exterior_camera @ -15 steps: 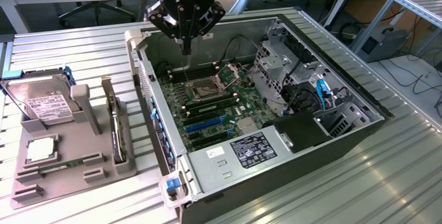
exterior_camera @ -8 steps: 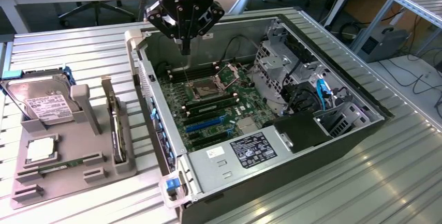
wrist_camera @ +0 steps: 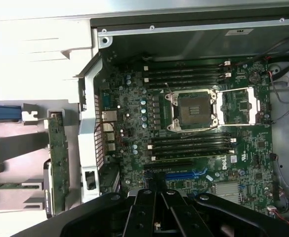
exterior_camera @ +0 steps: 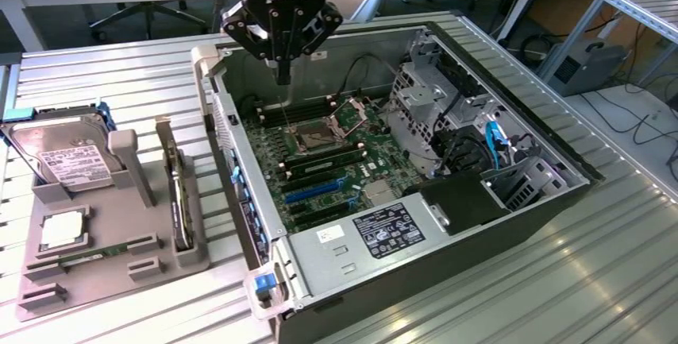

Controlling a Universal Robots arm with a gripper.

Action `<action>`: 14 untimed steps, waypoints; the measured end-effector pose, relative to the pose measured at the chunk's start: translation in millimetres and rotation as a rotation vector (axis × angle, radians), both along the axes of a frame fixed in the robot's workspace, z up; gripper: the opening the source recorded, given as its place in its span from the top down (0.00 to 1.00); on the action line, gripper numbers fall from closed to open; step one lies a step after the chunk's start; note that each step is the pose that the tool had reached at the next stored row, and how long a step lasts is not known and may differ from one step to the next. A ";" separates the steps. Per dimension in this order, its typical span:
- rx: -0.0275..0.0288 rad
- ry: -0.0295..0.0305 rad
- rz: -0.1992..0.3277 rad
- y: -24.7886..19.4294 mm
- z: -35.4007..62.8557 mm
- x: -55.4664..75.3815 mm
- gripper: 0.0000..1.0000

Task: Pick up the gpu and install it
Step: 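Reach for the gpu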

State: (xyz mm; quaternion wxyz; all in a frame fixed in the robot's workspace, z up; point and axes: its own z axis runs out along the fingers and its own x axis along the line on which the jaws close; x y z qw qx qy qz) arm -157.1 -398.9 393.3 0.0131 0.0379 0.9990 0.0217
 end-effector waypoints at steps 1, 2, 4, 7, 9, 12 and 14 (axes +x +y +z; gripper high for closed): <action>0.0000 0.0000 0.000 0.0 0.0 -0.3 0.89; 0.0000 0.0000 0.000 0.0 0.0 -0.4 0.89; 0.0000 0.0000 0.000 0.0 0.0 -0.8 0.89; 0.0000 0.0000 0.000 0.0 0.0 -3.4 0.89; 0.0000 0.0000 0.000 0.0 0.0 -3.7 0.89; 0.0000 0.0000 0.000 0.0 0.0 -4.3 0.89; 0.0000 0.0000 0.000 0.0 0.0 -4.7 0.89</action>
